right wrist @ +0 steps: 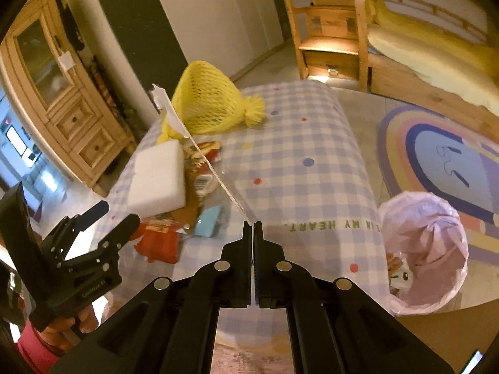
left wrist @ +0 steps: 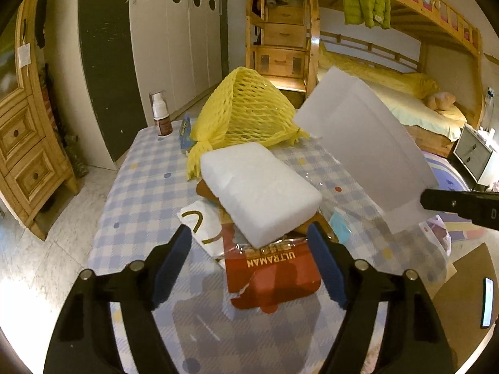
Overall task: Collect trash
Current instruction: 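Close the left gripper on the white foam block while the right gripper holds the paper, then lift the white foam block with the left gripper while the right gripper holds the paper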
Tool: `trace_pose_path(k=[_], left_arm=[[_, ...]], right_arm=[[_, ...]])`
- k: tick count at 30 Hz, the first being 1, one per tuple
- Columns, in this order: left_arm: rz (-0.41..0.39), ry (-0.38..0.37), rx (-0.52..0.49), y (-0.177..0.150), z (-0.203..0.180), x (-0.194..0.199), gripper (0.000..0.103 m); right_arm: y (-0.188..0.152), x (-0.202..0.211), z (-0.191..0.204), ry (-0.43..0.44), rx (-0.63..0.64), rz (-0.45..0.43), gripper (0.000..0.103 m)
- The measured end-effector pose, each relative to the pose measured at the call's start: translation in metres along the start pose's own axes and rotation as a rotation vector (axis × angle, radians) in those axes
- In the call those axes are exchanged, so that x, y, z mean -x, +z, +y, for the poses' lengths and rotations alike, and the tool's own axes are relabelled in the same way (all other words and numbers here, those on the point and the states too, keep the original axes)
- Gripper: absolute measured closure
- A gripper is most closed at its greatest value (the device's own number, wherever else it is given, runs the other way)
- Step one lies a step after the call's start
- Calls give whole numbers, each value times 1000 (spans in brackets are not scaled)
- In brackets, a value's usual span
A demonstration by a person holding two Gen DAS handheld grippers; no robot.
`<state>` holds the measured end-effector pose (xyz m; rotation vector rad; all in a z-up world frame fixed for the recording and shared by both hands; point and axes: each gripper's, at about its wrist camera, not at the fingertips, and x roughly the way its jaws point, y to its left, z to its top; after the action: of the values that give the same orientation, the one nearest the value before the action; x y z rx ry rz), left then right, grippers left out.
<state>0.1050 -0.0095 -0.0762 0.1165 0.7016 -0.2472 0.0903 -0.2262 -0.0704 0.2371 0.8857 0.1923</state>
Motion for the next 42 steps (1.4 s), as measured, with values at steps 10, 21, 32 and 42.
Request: trace_pose_path(k=[10,21,32,42], left_arm=[[28,23,-41,8,-2,-23,54],[33,-19,-22,4,6,-17,80],[-6,-41,-26,-1,17,-6,50],[-11,-45,-60,11,10,-25,50]], right_arm=[[2,-7,-4,21,10,16,96],[0,-7,10,-4,96,17,69],[-2,-10,19,14,122,22,59],[3,-10,19,17,131,16,46]])
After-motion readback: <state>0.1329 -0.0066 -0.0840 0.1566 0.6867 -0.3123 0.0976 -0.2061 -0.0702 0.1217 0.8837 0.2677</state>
